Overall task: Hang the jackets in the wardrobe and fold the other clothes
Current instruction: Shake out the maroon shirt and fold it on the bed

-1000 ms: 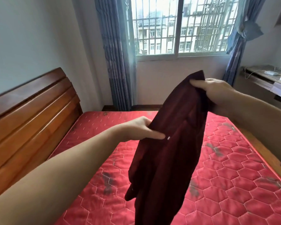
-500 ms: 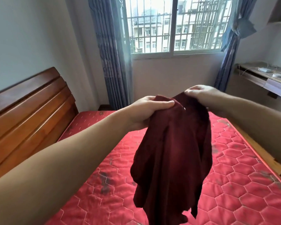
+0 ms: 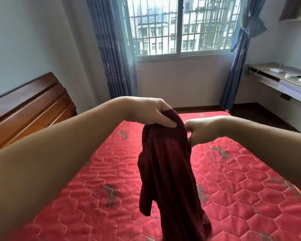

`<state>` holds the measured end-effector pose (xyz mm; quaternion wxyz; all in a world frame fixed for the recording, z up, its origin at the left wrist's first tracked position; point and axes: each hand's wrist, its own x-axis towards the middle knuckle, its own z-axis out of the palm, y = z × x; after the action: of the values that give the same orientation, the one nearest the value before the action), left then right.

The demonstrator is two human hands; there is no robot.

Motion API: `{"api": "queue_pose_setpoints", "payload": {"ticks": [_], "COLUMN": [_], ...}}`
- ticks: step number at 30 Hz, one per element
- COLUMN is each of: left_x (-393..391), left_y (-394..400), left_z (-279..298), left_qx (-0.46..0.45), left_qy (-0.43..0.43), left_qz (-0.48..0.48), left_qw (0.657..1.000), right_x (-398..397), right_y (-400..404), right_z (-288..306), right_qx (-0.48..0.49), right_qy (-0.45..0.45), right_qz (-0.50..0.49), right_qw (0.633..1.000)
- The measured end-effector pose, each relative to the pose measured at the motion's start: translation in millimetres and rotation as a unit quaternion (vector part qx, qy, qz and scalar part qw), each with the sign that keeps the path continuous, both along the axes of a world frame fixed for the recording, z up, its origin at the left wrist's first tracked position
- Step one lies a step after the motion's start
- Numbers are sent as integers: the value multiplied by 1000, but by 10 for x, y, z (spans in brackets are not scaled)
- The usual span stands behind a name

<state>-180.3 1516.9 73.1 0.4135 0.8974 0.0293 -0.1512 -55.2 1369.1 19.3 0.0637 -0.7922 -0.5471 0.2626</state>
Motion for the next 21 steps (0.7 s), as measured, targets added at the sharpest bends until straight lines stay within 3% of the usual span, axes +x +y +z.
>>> {"api": "queue_pose_setpoints", "payload": {"ticks": [6,8,11,16,18,21], "left_x": [-236,-300,-412,-496,-512,-538], "left_y": [380,399,447,727,800,863], "left_z": [-126,-299,-573,-716,-658,-588], "left_qx": [157,104,46,93,107,54], "left_qy": [-123,-160,-127,-104,-112,-128], "left_qz": [98,135,135,187,198,223], "left_qw": [975,972,982,972,968,965], "right_x": [193,237,345,542,596,670], "right_y": [-55,-67,-121,-342,-394,-466], "right_z": [69,188,348,315,174,6], "right_qx": [184,255,294,177,121,33], "right_qy": [5,-27,-84,-226,-217,-192], "right_qz": [-94,-94,-78,-51,-61,-89], "right_qw": [978,962,949,956,967,977]}}
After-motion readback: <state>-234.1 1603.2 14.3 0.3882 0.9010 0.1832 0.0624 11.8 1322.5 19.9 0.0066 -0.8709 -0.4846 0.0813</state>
